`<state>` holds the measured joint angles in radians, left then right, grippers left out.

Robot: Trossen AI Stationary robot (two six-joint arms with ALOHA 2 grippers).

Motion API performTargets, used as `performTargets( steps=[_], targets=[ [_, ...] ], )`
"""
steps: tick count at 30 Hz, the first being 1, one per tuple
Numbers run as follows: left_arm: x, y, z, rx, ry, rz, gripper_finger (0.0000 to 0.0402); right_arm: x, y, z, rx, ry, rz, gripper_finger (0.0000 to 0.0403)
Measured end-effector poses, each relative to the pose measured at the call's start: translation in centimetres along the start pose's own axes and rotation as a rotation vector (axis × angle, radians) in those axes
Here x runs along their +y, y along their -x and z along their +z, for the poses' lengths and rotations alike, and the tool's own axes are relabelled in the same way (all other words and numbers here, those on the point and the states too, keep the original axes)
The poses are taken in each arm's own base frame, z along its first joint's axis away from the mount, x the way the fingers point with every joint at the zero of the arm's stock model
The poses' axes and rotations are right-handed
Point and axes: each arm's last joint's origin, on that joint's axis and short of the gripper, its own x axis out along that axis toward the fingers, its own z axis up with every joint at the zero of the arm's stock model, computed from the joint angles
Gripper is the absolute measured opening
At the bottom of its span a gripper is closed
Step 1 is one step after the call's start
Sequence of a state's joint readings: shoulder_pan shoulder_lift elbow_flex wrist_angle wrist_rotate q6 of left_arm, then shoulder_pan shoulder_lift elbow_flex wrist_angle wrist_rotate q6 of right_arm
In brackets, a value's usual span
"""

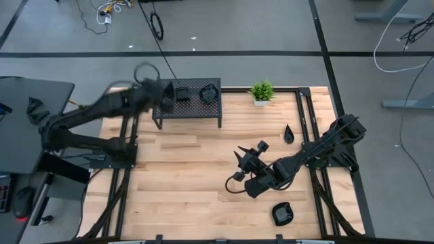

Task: Pick & Place Mini shaped plates
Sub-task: Stack the black drop shaped plate on top of the black drop shaped plates on the shelf

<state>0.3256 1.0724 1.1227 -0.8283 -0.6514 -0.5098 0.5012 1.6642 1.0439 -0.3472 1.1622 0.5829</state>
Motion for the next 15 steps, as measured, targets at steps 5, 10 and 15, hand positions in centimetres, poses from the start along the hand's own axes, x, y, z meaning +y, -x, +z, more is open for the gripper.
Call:
performTargets(
  steps=[5, 10, 15],
  targets=[
    [3.7, -2.7, 0.6, 0.241, 0.131, 0.022, 0.0000, -0.1, -0.3, 0.2, -0.003, -0.021, -0.005, 0.0114],
    [6.5, -5.9, -0.5, 0.391, 0.260, -0.033, 0.0002, -0.1, -0.3, 0.2, -0.003, -0.020, -0.005, 0.0114],
    [7.4, -6.5, -0.9, 0.439, 0.316, -0.061, 0.0007, 0.0, -0.3, 0.2, -0.004, -0.024, -0.004, 0.0113]
  ],
)
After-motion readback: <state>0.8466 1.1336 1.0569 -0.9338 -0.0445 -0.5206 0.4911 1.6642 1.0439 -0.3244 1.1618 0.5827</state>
